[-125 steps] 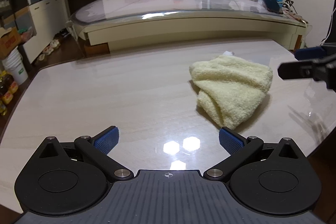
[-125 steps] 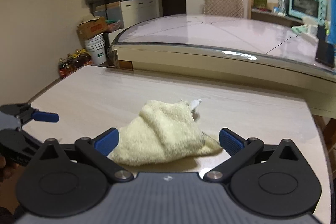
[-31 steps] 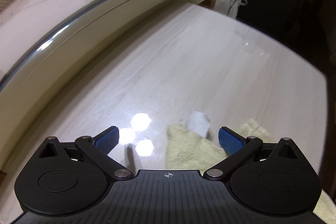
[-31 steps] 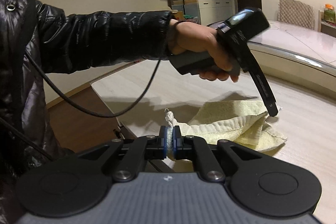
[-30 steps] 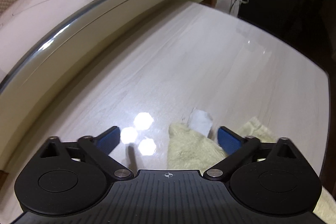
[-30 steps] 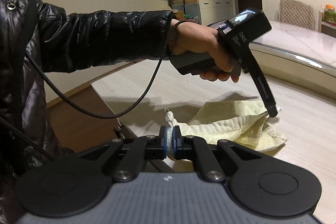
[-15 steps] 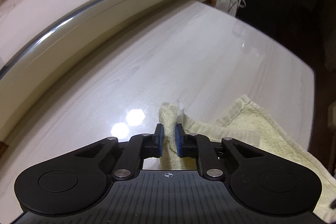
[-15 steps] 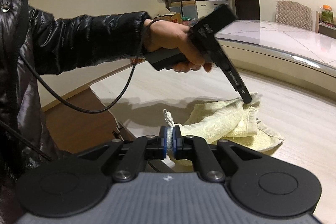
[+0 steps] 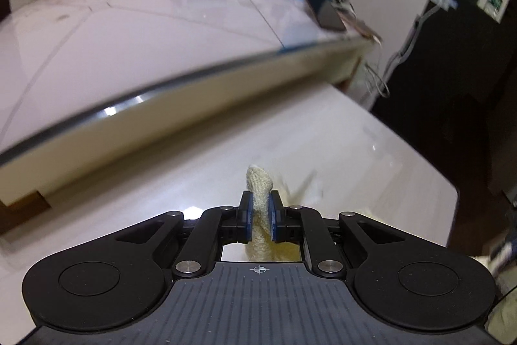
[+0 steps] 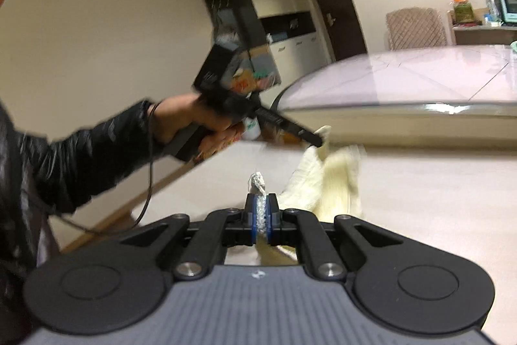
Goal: Fold towel
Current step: 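Lift the towel with the right gripper while the left gripper grasps another edge, then spread the towel flat on the table with both grippers, then open them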
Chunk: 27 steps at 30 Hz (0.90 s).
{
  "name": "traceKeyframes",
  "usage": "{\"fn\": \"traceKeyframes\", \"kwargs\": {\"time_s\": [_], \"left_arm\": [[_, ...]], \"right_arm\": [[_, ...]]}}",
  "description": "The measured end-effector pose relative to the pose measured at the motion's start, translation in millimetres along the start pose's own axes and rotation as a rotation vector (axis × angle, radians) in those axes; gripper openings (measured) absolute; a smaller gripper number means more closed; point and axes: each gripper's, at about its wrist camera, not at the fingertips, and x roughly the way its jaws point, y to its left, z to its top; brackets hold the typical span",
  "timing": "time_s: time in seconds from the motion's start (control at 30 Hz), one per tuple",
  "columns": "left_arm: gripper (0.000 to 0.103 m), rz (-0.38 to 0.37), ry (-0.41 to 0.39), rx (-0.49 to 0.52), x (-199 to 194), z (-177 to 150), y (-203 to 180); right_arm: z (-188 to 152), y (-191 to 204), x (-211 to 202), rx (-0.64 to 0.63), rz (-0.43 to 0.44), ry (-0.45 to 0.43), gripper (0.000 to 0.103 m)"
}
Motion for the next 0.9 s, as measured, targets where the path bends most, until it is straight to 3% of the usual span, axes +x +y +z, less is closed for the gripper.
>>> {"fn": "traceKeyframes", "kwargs": {"time_s": [0.1,0.3,0.43,0.5,0.67,0.9], "left_arm": [[0.010,0.024,-0.047,-0.011,-8,19,5],[0.010,0.091,-0.161,-0.007,-24,69,2],[0.010,0.132,-0.254,0.013,-60,87,-7],[0.010,0.156,-0.264,0.031,-75,76,-11],[0.010,0.193,-0.196,0.029,-77,17,-16],[0.010,0.203,-0.118,-0.067,-67,-89,-4]], "right_arm": [[16,-14,4,-0.011,-0.013,-0.014,0.006],[91,-48,16,-0.142,-0.125,-0.082,0.006],[119,-34,11,-0.203,-0.153,-0.147,0.006],[121,-14,5,-0.235,-0.140,-0.172,0.006],[59,30,13,-0.277,-0.083,-0.097,0.006],[-58,33,50,-0.115,-0.014,0.087,0.006]]}}
